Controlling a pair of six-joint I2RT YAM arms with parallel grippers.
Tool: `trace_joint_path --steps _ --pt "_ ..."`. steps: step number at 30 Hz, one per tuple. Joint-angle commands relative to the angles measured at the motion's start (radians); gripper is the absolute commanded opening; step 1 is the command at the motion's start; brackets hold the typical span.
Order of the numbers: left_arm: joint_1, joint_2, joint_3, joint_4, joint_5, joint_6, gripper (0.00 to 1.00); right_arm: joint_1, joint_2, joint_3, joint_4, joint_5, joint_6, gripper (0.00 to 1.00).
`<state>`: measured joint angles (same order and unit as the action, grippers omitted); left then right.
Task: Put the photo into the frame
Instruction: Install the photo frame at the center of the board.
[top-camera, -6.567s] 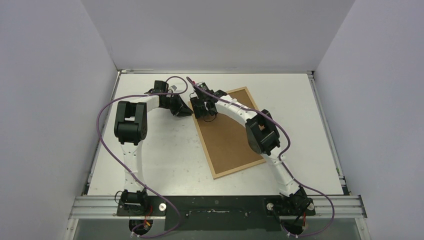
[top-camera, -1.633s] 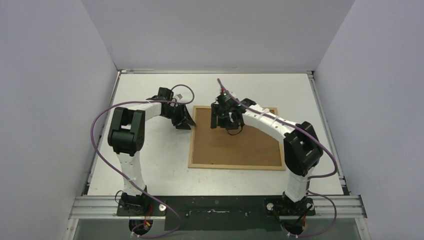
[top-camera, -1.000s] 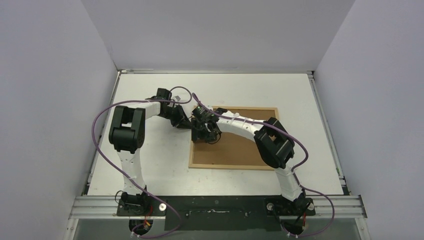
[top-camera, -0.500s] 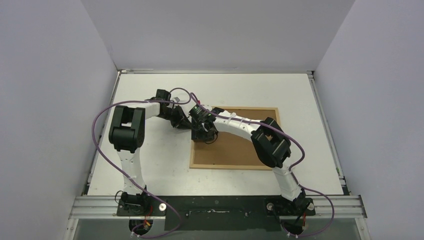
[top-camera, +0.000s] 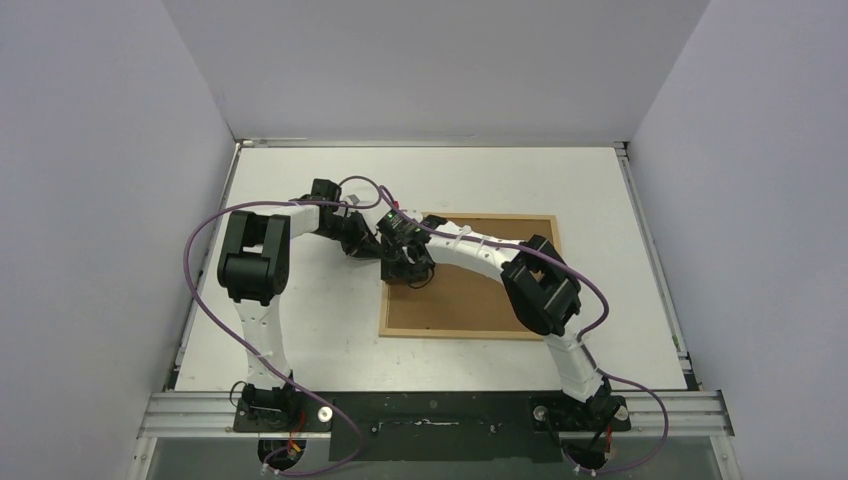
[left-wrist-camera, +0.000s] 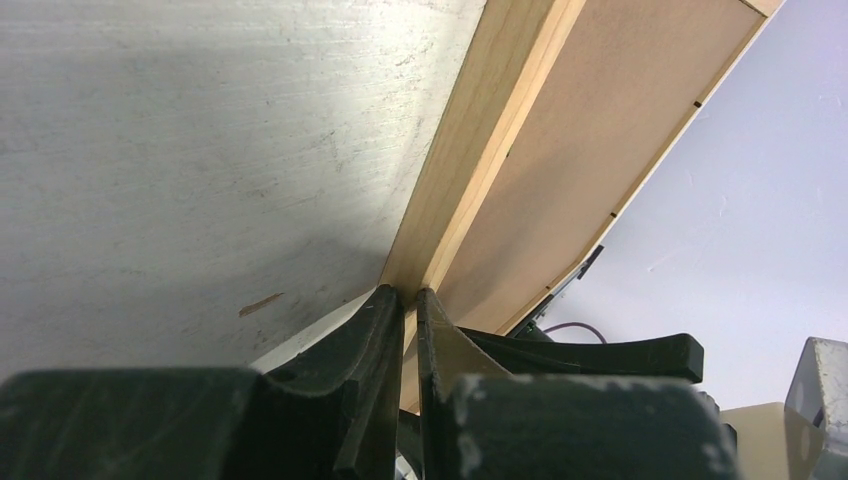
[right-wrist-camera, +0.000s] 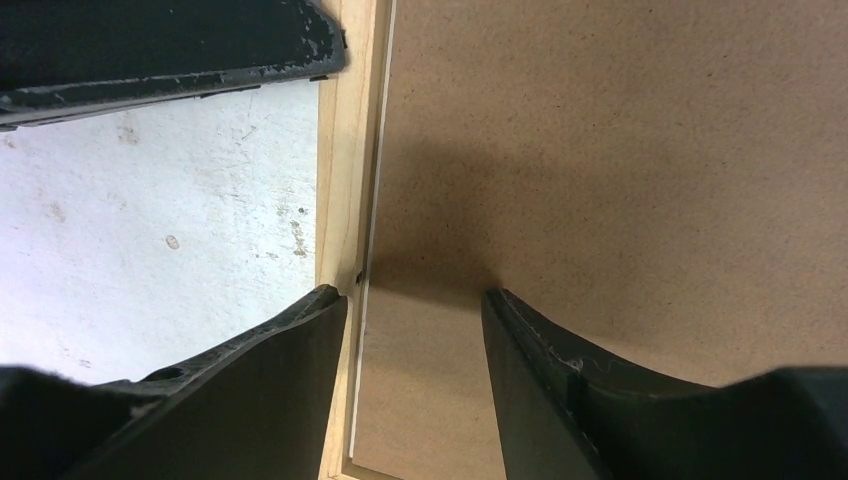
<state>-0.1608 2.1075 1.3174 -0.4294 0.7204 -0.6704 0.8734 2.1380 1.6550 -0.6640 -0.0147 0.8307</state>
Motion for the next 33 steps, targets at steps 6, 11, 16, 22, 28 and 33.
trace_joint_path --steps 6,11,16,22,28,33 --pt "0.006 0.049 -0.009 -0.043 -0.078 0.017 0.07 0.038 0.069 0.06 -0.127 0.101 -0.068 0.51" --pt "0.009 0.058 -0.007 -0.047 -0.076 0.012 0.07 0.051 0.087 0.059 -0.148 0.126 -0.079 0.5" --pt "0.011 0.061 -0.012 -0.052 -0.078 0.011 0.07 0.052 0.109 0.076 -0.17 0.134 -0.064 0.49" --pt "0.01 0.066 -0.016 -0.052 -0.076 0.009 0.07 0.052 0.16 0.131 -0.221 0.123 -0.042 0.43" --pt "0.011 0.073 -0.017 -0.052 -0.073 0.009 0.07 0.045 0.155 0.106 -0.2 0.102 -0.039 0.34" --pt "0.011 0.076 -0.015 -0.054 -0.074 0.012 0.07 0.035 0.145 0.068 -0.162 0.075 -0.034 0.27"
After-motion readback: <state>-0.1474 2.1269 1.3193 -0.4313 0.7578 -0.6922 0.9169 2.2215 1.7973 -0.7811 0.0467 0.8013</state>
